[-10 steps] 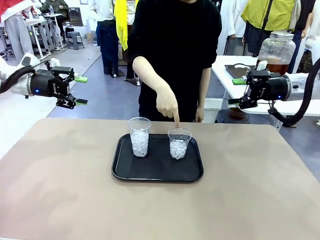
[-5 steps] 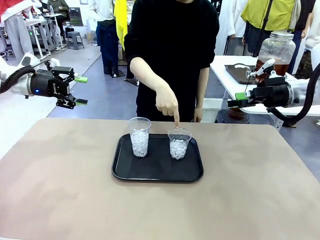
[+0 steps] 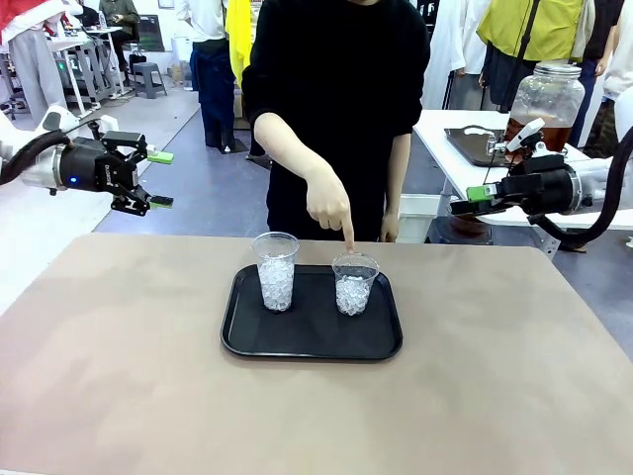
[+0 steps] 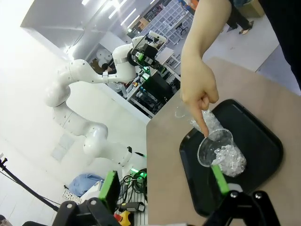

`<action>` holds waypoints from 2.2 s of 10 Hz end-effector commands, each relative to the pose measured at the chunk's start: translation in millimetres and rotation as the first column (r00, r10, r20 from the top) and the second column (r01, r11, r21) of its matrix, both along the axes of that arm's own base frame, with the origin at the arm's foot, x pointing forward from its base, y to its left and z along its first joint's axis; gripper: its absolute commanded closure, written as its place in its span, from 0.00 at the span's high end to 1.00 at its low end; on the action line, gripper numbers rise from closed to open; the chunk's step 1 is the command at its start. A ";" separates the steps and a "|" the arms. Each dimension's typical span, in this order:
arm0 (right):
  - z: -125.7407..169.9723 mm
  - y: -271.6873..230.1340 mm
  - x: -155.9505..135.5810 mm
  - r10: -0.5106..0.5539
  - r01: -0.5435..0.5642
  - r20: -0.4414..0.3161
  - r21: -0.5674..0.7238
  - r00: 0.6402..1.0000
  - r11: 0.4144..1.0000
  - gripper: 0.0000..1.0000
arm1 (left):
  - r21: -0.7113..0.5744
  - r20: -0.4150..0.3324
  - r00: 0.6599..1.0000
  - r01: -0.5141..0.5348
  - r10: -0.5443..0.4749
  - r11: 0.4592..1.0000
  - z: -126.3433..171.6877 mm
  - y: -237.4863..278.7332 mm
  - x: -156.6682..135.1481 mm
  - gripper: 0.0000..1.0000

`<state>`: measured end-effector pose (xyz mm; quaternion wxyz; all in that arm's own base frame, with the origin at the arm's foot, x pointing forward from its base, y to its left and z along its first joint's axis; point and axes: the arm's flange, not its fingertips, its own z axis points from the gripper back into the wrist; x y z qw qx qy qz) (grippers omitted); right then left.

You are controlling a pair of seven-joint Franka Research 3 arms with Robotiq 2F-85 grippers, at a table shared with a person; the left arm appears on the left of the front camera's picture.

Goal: Pour the drink into the iced cup.
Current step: Pick up the iced cup indicated by the human and present it to them.

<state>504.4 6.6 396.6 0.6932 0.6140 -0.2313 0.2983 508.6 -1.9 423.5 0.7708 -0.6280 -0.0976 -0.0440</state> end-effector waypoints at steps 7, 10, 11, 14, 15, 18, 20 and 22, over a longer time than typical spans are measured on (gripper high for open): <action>-73.8 29.0 -0.1 -0.035 0.004 0.608 0.053 0.794 0.999 1.00 | 0.002 0.001 1.000 -0.004 0.004 1.000 0.4 -0.1 -1.9 1.00; -96.5 35.0 3.5 -0.064 0.042 0.643 0.049 0.763 0.998 1.00 | 0.002 0.001 1.000 -0.004 0.004 1.000 0.4 -0.1 -1.9 1.00; -99.2 33.7 4.0 -0.062 0.044 0.626 0.045 0.777 0.998 1.00 | 0.002 0.001 1.000 -0.004 0.004 1.000 0.4 -0.1 -1.9 1.00; -95.2 27.7 -0.1 -0.024 -0.002 0.617 0.041 0.787 0.999 1.00 | 0.002 0.001 1.000 -0.004 0.004 1.000 0.4 -0.1 -1.9 1.00; -95.2 27.7 -0.1 -0.024 -0.002 0.617 0.041 0.787 0.999 1.00 | 0.002 0.001 1.000 -0.004 0.004 1.000 0.4 -0.1 -1.9 1.00; -115.9 41.4 7.7 -0.065 0.038 0.661 0.056 0.748 0.998 1.00 | 0.002 0.001 1.000 -0.004 0.004 1.000 0.4 -0.1 -1.9 1.00; -127.9 54.8 8.8 -0.063 0.012 0.687 0.078 0.724 0.997 1.00 | 0.002 0.001 1.000 -0.004 0.004 1.000 0.4 -0.1 -1.9 1.00; -138.3 64.3 8.3 -0.055 0.008 0.721 0.069 0.691 0.998 1.00 | 0.002 0.001 1.000 -0.004 0.004 1.000 0.4 -0.1 -1.9 1.00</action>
